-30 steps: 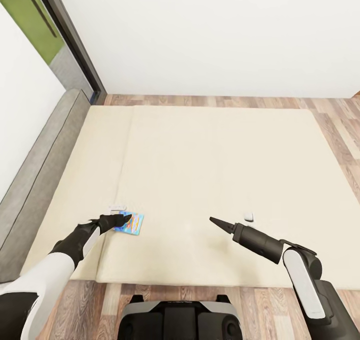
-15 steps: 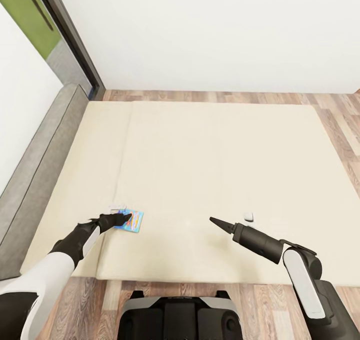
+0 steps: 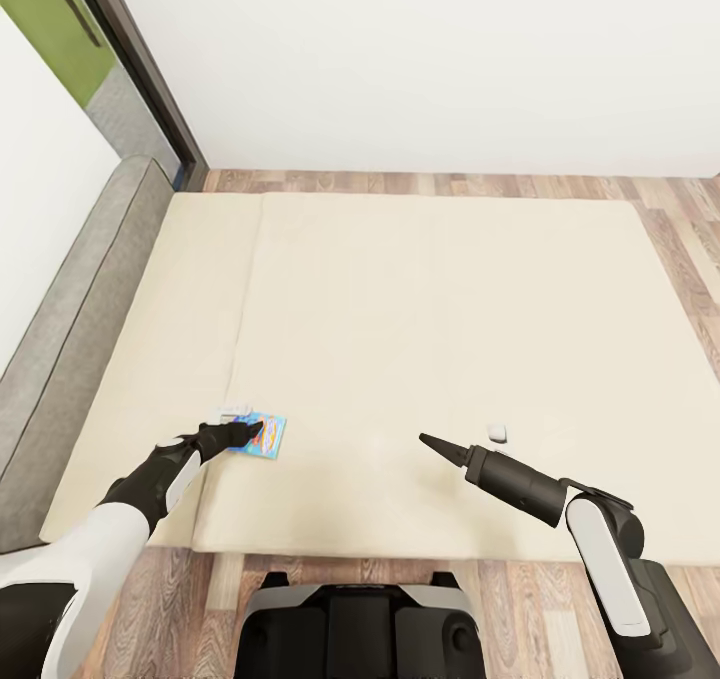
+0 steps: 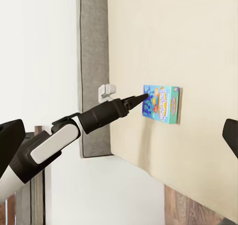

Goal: Put all the toys in the child's room - the three board games (two on the bed and one on the table), the two jigsaw puzzles on the table, and the tennis ball on the table - inside the toy box on the table in the child's room.

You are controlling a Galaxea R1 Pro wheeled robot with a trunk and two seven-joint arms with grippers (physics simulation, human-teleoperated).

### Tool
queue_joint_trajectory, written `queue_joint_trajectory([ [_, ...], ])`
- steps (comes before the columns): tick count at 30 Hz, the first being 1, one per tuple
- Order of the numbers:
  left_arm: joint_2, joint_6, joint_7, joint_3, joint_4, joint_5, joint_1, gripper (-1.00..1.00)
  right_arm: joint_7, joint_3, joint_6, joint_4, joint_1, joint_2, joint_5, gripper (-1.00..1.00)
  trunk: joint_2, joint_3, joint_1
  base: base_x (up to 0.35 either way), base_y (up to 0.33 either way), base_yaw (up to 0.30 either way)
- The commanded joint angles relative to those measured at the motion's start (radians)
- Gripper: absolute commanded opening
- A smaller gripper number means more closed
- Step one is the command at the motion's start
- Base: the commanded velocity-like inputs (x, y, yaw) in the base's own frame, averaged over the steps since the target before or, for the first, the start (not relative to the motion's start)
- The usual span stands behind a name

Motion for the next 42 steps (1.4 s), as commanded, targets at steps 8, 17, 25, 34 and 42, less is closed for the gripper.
queue_joint_trajectory([
  [8,0.0,0.001,0.0,-0.005,-0.006,0.011,-0.001,1.0,0.002,0.0,0.006,0.0,-0.001,0.0,-0.001,1.0,-0.002,-0.014,0.0,0.0,0.0,0.0],
  [17,0.0,0.007,0.034,-0.005,-0.061,0.01,-0.001,1.0,0.002,0.0,0.006,0.0,-0.001,0.0,-0.001,1.0,-0.002,-0.029,0.0,0.0,0.0,0.0],
  [25,0.0,0.004,0.05,-0.006,-0.07,0.01,-0.001,1.0,0.002,0.0,0.006,0.0,-0.001,0.0,-0.001,1.0,-0.002,-0.042,0.0,0.0,0.0,0.0],
  [34,0.0,0.006,0.051,-0.008,-0.072,0.009,-0.001,1.0,0.002,0.0,0.006,0.0,-0.001,0.0,-0.001,1.0,-0.002,-0.057,0.0,0.0,0.0,0.0],
  [42,0.0,0.01,0.051,-0.008,-0.072,0.009,-0.001,1.0,0.002,-0.001,0.006,0.0,-0.001,-0.001,-0.001,1.0,-0.002,-0.07,0.0,0.0,0.0,0.0],
])
